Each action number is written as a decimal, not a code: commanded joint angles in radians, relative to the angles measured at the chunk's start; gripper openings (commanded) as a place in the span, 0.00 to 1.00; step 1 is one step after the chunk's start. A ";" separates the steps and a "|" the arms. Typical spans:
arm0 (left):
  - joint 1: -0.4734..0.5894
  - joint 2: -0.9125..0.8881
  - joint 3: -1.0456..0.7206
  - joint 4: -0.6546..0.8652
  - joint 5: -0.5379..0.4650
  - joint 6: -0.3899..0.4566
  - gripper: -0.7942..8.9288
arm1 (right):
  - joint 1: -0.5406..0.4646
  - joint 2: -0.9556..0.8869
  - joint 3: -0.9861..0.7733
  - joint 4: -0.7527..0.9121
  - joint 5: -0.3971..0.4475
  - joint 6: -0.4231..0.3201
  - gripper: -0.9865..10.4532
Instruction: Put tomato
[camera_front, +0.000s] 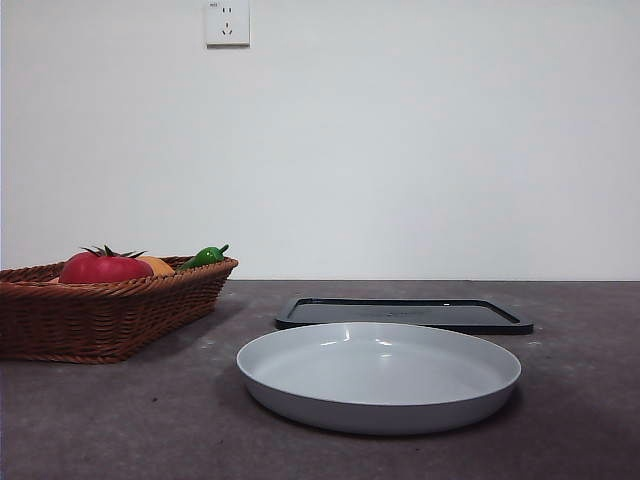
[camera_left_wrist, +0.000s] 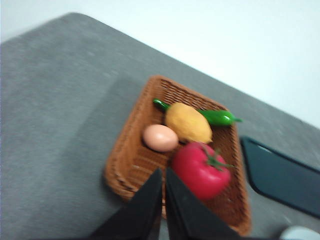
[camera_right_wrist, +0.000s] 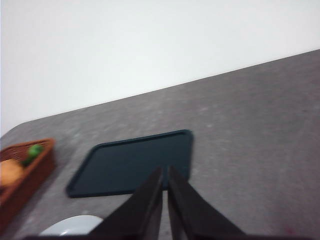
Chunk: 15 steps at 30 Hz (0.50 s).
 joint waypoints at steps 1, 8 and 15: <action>0.002 0.075 0.103 -0.054 0.071 0.100 0.09 | -0.001 0.064 0.092 -0.049 -0.063 -0.061 0.09; 0.001 0.255 0.307 -0.187 0.241 0.245 0.09 | 0.002 0.281 0.336 -0.264 -0.258 -0.191 0.09; -0.066 0.397 0.466 -0.345 0.288 0.370 0.09 | 0.078 0.472 0.559 -0.467 -0.316 -0.293 0.09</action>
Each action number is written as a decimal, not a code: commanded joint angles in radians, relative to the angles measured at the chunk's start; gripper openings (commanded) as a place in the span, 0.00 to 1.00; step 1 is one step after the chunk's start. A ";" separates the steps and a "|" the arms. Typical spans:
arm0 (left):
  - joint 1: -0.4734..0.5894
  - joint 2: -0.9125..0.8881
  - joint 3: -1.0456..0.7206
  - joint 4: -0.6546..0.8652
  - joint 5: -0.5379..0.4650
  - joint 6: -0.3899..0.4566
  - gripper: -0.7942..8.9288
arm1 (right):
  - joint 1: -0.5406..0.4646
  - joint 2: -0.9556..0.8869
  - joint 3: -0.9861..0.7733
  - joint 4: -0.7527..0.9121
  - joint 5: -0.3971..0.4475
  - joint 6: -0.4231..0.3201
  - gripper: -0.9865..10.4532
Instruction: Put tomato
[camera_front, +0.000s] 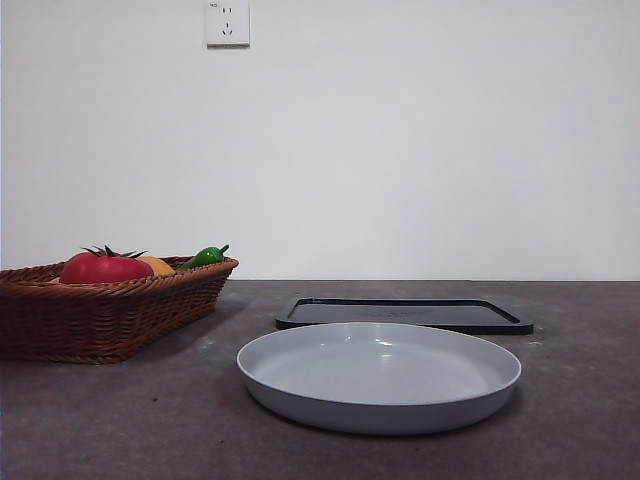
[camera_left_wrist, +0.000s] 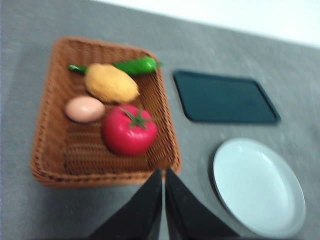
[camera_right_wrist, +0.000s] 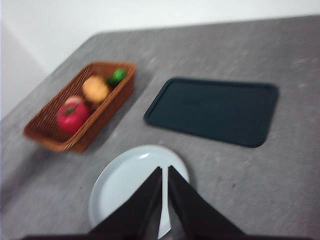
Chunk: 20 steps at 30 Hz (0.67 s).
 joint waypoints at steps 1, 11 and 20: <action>-0.034 0.055 0.072 -0.056 0.008 0.089 0.09 | 0.042 0.060 0.083 -0.051 -0.007 -0.074 0.09; -0.136 0.172 0.222 -0.217 0.008 0.129 0.09 | 0.196 0.198 0.206 -0.182 -0.006 -0.117 0.09; -0.150 0.184 0.228 -0.235 0.008 0.132 0.09 | 0.251 0.211 0.206 -0.210 -0.006 -0.135 0.09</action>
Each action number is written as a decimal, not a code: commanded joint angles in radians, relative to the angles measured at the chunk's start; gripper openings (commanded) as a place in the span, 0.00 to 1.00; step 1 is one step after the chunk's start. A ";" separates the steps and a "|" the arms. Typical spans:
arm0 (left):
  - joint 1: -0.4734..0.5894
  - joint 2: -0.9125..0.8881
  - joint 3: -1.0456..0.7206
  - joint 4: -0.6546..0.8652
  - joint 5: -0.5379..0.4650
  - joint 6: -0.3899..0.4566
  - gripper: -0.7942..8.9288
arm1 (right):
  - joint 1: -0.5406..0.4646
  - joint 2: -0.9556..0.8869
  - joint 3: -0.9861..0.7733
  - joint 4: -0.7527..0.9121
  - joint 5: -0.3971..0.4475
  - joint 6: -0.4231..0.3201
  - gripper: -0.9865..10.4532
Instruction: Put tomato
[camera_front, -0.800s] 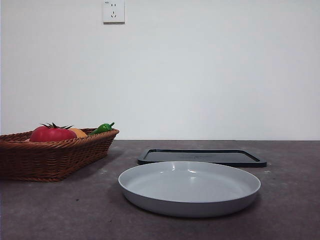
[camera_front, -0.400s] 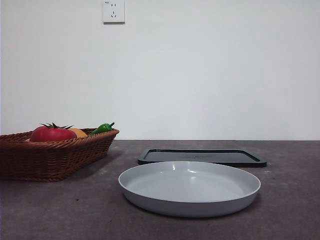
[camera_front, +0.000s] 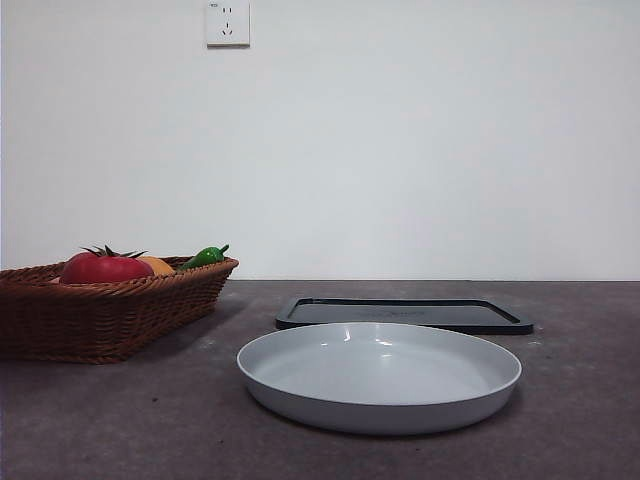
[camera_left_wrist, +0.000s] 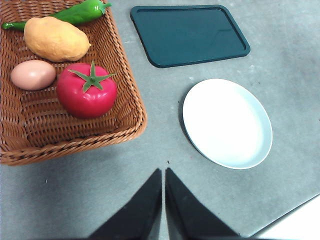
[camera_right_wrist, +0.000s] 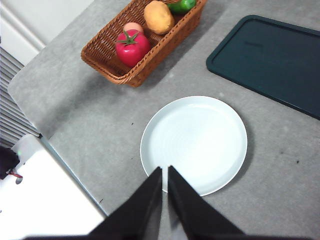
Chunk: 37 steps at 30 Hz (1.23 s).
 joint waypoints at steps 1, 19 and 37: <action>-0.003 0.005 0.021 0.008 0.006 0.015 0.09 | 0.006 0.006 0.021 0.003 -0.003 -0.021 0.09; -0.003 0.050 0.021 0.025 -0.012 0.014 0.60 | 0.006 0.006 0.021 0.009 -0.002 -0.020 0.42; -0.007 0.420 0.021 0.369 -0.079 0.075 0.60 | 0.006 0.006 0.021 0.010 -0.002 -0.020 0.42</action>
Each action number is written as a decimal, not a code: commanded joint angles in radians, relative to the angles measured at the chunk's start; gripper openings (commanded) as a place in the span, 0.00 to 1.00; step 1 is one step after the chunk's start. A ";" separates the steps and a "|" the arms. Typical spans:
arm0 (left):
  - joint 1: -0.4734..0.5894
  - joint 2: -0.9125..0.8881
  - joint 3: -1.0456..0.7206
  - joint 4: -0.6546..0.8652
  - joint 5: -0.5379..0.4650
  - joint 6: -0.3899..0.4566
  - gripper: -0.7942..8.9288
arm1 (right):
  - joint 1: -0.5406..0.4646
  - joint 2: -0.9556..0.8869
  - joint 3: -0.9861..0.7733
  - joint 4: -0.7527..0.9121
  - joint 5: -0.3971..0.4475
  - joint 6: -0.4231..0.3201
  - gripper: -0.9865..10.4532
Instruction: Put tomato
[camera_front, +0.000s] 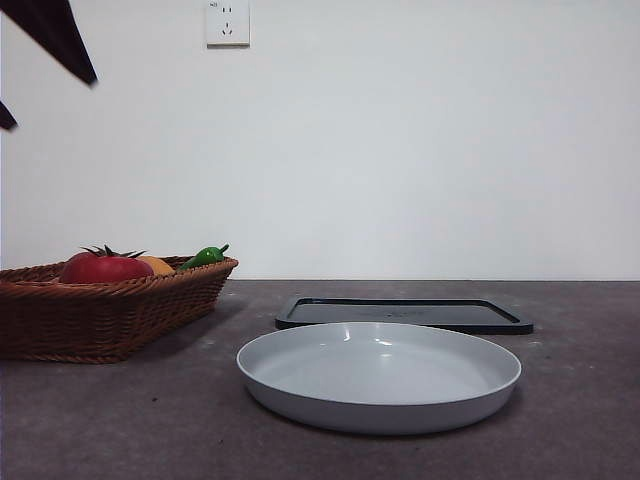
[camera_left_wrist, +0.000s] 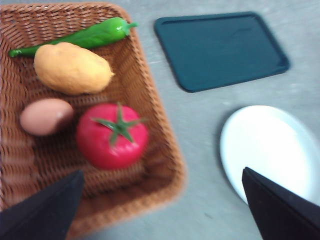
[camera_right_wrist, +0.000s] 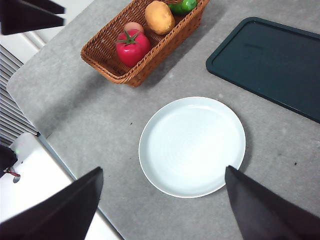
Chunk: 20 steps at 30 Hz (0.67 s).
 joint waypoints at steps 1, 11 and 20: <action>-0.011 0.075 0.021 0.058 -0.045 0.058 0.60 | 0.005 0.006 0.021 0.008 -0.003 -0.008 0.42; -0.040 0.267 0.021 0.214 -0.113 0.131 0.60 | 0.005 0.006 0.021 0.005 -0.003 -0.008 0.42; -0.047 0.388 0.021 0.267 -0.115 0.158 0.60 | 0.005 0.006 0.021 0.005 -0.003 -0.008 0.42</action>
